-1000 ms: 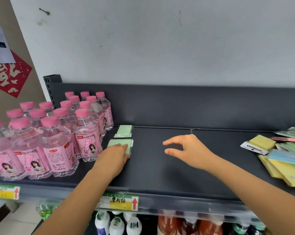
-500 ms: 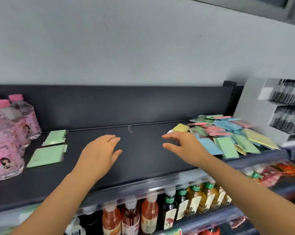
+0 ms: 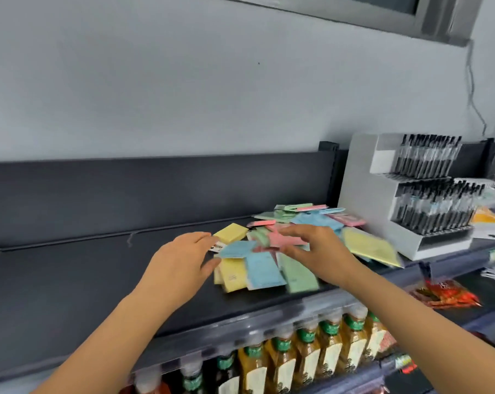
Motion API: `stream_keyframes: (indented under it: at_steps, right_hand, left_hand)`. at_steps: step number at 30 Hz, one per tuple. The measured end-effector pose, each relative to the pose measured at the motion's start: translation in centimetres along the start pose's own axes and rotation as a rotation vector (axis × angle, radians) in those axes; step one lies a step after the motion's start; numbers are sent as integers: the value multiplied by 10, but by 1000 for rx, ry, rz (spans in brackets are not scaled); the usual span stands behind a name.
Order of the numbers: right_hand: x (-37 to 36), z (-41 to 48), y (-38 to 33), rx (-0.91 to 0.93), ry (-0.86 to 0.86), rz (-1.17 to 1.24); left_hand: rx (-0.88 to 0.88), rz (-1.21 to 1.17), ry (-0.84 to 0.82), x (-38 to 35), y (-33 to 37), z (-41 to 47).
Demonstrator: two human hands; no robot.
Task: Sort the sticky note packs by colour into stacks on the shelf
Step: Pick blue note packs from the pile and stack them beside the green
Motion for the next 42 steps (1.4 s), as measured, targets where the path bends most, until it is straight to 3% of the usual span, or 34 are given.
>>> stream_keyframes:
  at_steps: [6,12,20,29,32,35,42]
  right_hand:
    - [41,15,97,5,9,21]
    - [51,32,160,-10,-13,46]
    - [40,56,186,-64,-76,16]
    - [3,76,186,-89,-371,-171]
    - [4,81,182,11,-326,-323]
    - [7,81,180,71,-293,-318]
    - [57,81,200,-69,3,161]
  left_hand:
    - [40,-15,-2,-30,76,53]
    - [87,-3,-53,-51,106,75]
    - [91,2,-100,-56,120,95]
    - [90,-30,-173,-63,114,123]
    - [68,-39,-186,-68,115,138]
    - [44,-41,-223,-79,119,149]
    - [-14,-82,-267,-99,131,168]
Point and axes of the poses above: each hand's wrist, its own z-axis towards the middle knuckle, its own x-axis out of the back of the hand, y = z × x, the point moved 9 cm from there along z, towards the middle knuckle, and after that the axes turned 1 degree about z, right-handed, at the moved point
